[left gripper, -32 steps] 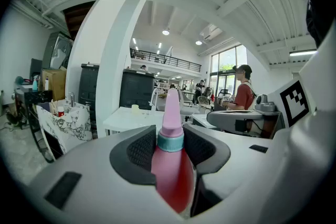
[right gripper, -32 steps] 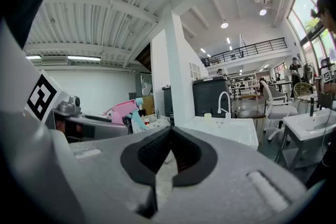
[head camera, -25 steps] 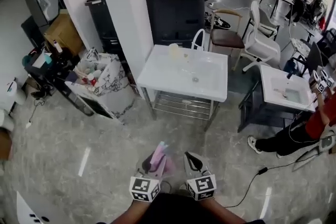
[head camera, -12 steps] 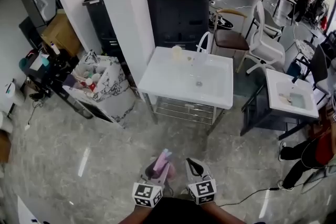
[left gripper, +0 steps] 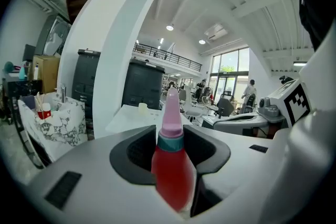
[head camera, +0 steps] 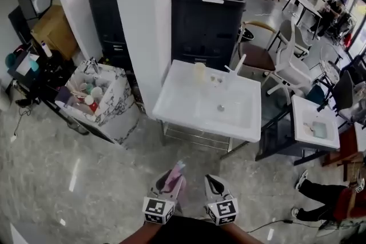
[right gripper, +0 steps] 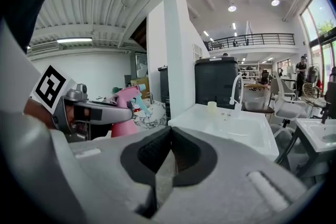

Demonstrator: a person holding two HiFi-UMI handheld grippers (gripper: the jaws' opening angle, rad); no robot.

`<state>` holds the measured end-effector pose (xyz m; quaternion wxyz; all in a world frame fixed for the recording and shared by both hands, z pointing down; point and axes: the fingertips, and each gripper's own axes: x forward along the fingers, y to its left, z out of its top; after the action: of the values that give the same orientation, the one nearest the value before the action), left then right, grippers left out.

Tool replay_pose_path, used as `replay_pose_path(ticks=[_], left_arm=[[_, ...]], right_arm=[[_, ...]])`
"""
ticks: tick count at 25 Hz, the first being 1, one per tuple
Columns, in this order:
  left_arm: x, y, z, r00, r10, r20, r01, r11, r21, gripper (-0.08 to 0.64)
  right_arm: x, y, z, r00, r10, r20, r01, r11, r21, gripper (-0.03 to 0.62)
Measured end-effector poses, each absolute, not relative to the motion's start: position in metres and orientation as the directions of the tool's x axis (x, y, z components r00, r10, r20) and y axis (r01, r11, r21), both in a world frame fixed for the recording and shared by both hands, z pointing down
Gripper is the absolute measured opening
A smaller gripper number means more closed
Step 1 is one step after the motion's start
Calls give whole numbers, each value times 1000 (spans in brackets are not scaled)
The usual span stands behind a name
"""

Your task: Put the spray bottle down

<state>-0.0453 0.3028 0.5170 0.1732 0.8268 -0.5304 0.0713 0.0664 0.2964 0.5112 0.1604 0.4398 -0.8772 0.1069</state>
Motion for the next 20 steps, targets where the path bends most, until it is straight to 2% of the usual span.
replay_pose_path(ticks=[5, 10, 20], left_arm=[[-105, 244, 493, 448, -862, 236, -890, -404, 213, 172], [-150, 200, 481, 477, -853, 210, -876, -440, 199, 172], [-184, 162, 485, 446, -873, 199, -888, -403, 222, 172]], right_arm=[[16, 234, 507, -548, -749, 372, -829, 544, -127, -2], [-21, 196, 503, -506, -784, 359, -860, 490, -140, -2], [-53, 152, 498, -496, -802, 332, -865, 491, -106, -2]])
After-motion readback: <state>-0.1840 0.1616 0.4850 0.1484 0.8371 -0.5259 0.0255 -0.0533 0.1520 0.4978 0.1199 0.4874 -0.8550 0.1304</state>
